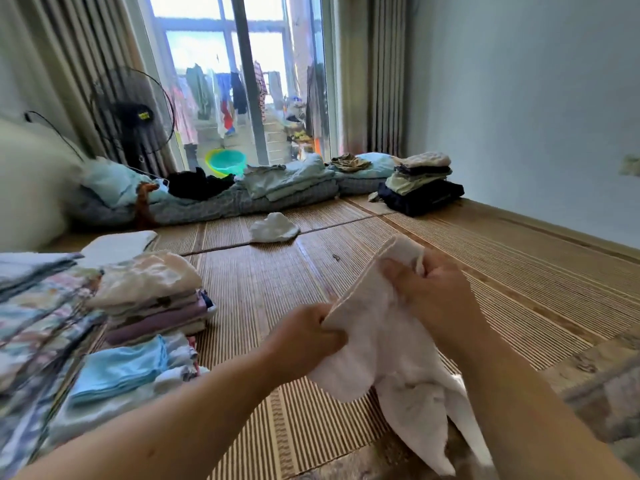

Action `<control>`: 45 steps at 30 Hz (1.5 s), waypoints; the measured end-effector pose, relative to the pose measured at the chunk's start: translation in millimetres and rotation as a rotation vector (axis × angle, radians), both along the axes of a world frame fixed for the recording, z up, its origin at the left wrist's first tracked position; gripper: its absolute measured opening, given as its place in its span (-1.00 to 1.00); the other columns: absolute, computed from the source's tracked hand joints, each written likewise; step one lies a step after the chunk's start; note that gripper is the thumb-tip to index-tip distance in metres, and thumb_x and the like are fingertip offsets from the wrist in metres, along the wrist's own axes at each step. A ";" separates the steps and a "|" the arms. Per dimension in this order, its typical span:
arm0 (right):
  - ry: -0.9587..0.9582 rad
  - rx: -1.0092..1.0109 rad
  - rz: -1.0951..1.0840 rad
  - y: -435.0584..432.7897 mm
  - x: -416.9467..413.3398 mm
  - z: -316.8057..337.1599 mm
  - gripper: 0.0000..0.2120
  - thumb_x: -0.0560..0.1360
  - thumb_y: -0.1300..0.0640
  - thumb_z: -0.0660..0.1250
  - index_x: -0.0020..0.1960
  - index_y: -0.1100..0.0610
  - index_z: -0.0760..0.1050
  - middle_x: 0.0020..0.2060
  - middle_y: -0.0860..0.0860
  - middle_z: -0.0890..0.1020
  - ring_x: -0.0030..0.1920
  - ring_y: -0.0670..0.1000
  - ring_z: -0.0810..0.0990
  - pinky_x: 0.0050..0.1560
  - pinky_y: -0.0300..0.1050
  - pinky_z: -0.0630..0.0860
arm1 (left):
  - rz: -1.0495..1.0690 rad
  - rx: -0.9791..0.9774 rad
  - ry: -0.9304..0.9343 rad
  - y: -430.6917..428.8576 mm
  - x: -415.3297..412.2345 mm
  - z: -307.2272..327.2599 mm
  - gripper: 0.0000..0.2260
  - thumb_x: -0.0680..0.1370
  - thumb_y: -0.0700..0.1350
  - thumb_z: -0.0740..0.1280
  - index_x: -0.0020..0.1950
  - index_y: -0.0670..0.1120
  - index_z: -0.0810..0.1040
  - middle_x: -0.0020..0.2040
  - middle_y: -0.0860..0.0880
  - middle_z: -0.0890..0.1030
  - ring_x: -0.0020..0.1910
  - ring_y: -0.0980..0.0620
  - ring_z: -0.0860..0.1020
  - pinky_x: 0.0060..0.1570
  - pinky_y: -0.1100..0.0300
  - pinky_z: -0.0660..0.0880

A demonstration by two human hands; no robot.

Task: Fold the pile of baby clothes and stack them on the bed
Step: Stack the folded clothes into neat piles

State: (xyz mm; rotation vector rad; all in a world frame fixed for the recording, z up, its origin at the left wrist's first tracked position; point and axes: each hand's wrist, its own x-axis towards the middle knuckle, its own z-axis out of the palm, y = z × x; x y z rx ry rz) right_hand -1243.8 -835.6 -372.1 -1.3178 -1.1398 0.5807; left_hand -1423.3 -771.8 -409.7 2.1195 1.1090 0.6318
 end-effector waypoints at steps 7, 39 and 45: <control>-0.217 0.001 0.006 6.7 -10.8 83.5 -0.85 0.44 0.19 0.42 -0.31 0.14 0.58 -0.44 0.00 0.56 -0.36 -0.02 0.50 -0.31 -0.16 0.41 | 0.120 0.271 0.190 1.2 -59.4 124.9 -0.77 0.54 0.02 0.34 -0.17 -0.13 0.56 -0.33 0.04 0.49 -0.31 0.08 0.45 -0.45 0.37 0.29; -0.163 0.214 0.326 -26.9 -114.4 269.3 -0.92 0.43 0.35 0.40 -0.07 0.28 0.60 -0.05 0.25 0.67 -0.10 0.16 0.65 0.03 0.10 0.62 | 0.290 0.213 -0.152 -75.4 -100.1 346.8 -0.67 0.47 0.19 0.37 0.01 -0.05 0.55 -0.12 0.03 0.57 -0.20 0.07 0.54 -0.19 0.18 0.40; -0.094 0.135 0.535 -31.7 -89.0 277.1 -0.76 0.50 0.38 0.29 0.16 0.39 0.51 -0.01 0.25 0.64 -0.16 0.09 0.65 -0.20 -0.13 0.65 | 0.101 -0.181 -0.100 -49.3 -103.0 310.8 -0.54 0.37 0.12 0.50 0.20 0.01 0.52 0.18 0.03 0.57 0.17 -0.01 0.51 0.17 -0.01 0.34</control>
